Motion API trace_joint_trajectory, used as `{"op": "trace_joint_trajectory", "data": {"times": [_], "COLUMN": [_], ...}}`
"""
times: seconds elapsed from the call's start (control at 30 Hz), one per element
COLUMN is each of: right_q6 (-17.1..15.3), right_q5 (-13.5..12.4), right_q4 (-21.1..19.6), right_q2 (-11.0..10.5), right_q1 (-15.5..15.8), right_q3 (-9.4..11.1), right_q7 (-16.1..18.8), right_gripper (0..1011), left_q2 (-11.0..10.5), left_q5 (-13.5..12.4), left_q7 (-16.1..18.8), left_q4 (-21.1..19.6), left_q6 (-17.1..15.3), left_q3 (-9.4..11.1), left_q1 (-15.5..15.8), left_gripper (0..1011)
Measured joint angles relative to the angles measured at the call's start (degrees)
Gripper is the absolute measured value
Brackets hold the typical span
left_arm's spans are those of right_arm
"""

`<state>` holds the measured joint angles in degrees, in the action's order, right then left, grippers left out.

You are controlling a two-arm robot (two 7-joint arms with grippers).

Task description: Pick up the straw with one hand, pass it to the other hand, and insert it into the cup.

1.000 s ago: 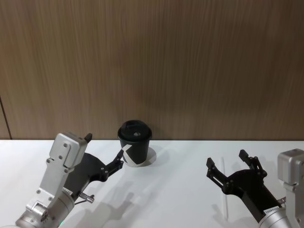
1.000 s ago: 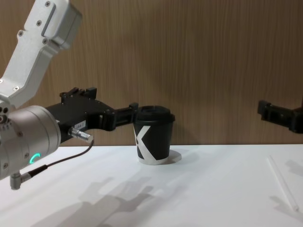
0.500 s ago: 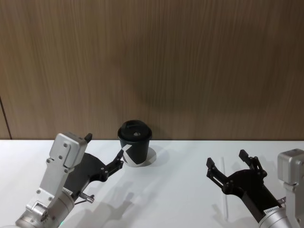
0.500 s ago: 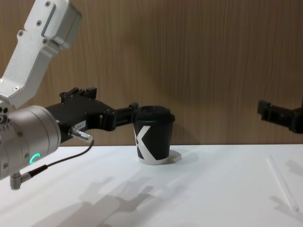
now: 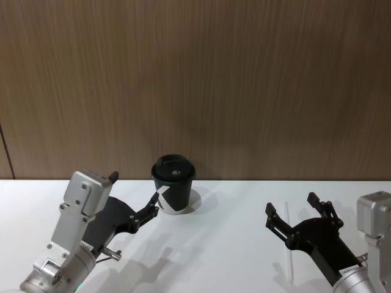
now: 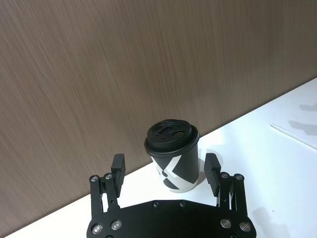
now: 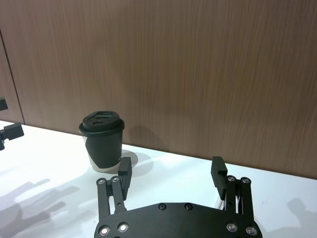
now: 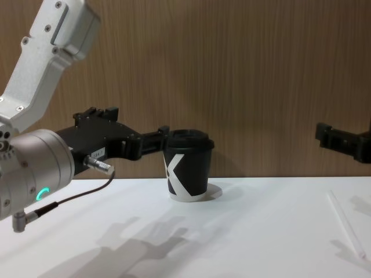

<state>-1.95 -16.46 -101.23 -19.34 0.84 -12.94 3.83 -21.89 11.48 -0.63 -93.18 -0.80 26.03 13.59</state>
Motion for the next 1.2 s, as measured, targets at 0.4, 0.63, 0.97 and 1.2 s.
{"op": "trace_joint_trajectory", "data": {"times": [0.4,0.63,0.97,1.2], "right_q6": [0.0,0.0,-0.04,-0.79], "right_q5": [0.0,0.0,0.1,0.28], "right_q4": [0.0,0.0,0.03,0.1], "right_q2": [0.0,0.0,-0.16,-1.44], "right_q1": [0.0,0.0,0.1,0.66], "right_q3": [0.0,0.0,0.25,1.2], "right_q7": [0.0,0.0,0.07,0.75], "right_gripper": [1001,1001,1001,1001], "left_q2": [0.0,0.0,0.0,0.0], "left_q5": [0.0,0.0,0.0,0.0], "left_q7": [0.0,0.0,0.0,0.0], "left_q4": [0.0,0.0,0.0,0.0], "left_q6": [0.0,0.0,0.0,0.0], "left_q3": [0.0,0.0,0.0,0.0], "left_q1": [0.01,0.0,0.0,0.0], "left_gripper": [1000,1000,1000,1000]}}
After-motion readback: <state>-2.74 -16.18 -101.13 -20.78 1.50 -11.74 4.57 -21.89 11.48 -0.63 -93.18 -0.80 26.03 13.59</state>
